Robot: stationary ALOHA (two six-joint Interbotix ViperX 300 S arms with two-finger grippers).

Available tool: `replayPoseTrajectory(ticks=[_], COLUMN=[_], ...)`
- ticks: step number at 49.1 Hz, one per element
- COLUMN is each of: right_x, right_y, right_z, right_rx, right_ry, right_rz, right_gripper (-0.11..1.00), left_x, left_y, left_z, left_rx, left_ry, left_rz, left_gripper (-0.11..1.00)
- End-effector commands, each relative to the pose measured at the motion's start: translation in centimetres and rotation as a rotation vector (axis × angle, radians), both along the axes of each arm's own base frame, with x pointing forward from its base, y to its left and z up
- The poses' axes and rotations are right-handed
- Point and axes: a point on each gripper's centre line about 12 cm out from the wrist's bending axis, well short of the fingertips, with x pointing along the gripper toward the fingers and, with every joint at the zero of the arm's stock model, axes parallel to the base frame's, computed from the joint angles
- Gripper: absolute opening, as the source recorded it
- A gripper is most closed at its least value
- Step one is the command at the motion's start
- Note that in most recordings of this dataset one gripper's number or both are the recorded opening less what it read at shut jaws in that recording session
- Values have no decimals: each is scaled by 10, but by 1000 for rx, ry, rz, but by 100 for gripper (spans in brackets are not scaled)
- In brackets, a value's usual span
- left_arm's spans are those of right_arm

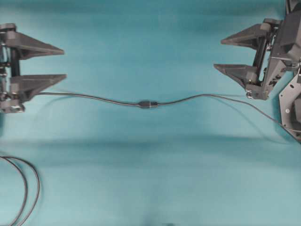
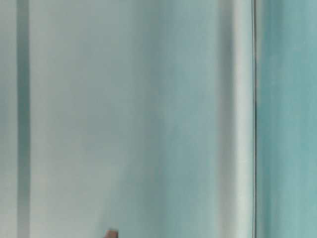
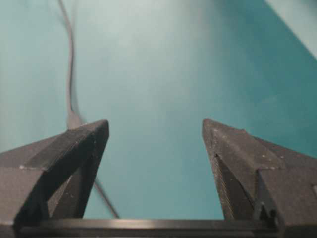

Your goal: Insert the USB using both arms.

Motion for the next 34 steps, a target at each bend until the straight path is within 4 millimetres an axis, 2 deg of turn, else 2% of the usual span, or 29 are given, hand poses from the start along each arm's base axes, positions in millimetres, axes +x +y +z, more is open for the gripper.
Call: replayPoseTrajectory(ticks=[1,6,16,25,34], right_x=[2,2,-4,-7,-12], right_y=[-1,2,10,13,17], right_z=[6,4,-17,-22,-25], right_rx=[-29,-42,-23,-53,-139], right_ry=[-13,-10,29,46,60], right_rz=[23,63,116,141,201], right_gripper=[79,79,79,80,80], left_x=[-9,-16,-20,-27,-32], left_y=[0,-2,-6,-20,-32], left_z=[5,-3,-19,-35,-40], left_rx=[26,27,29,28,31], left_ry=[-84,-86,-52,-34,-58], left_rz=[11,7,-12,-79,-134], left_gripper=[74,74,74,74,74])
